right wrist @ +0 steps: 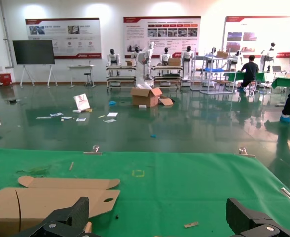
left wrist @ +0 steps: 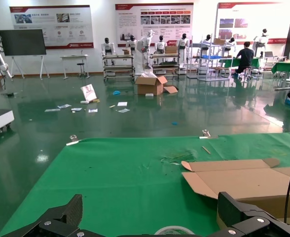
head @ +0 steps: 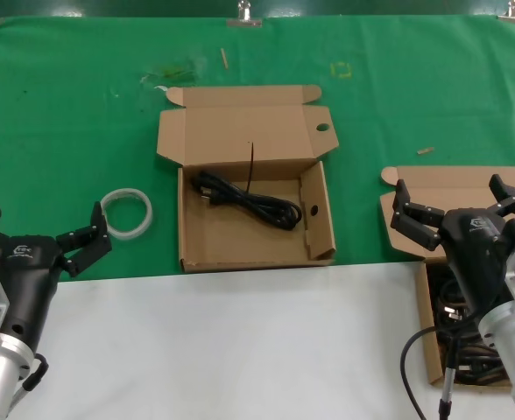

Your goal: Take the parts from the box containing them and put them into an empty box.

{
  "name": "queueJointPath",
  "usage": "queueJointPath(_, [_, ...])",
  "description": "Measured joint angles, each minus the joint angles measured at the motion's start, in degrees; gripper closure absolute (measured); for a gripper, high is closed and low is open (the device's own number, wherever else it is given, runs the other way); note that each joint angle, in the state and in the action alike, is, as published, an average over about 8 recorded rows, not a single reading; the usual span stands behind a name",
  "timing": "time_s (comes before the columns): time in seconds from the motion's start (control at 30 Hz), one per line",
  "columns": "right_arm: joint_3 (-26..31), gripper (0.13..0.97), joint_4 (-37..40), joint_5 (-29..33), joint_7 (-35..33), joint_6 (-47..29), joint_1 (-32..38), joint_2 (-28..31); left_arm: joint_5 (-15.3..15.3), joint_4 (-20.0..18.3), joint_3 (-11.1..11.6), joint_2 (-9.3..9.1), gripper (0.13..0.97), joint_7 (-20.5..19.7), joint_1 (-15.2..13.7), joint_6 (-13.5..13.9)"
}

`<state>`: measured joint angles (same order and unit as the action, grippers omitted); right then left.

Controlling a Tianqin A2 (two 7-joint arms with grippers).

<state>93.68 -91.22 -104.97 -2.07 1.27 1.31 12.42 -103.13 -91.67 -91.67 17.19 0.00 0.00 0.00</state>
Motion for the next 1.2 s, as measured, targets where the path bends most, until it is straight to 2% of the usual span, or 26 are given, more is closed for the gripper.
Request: queueJointPath(1.2, [0.0,0.129,0.0,0.0,0.0,0.0,0.0,0.0,0.0,0.0,0.0,0.0,0.132,0.0,0.0,0.0])
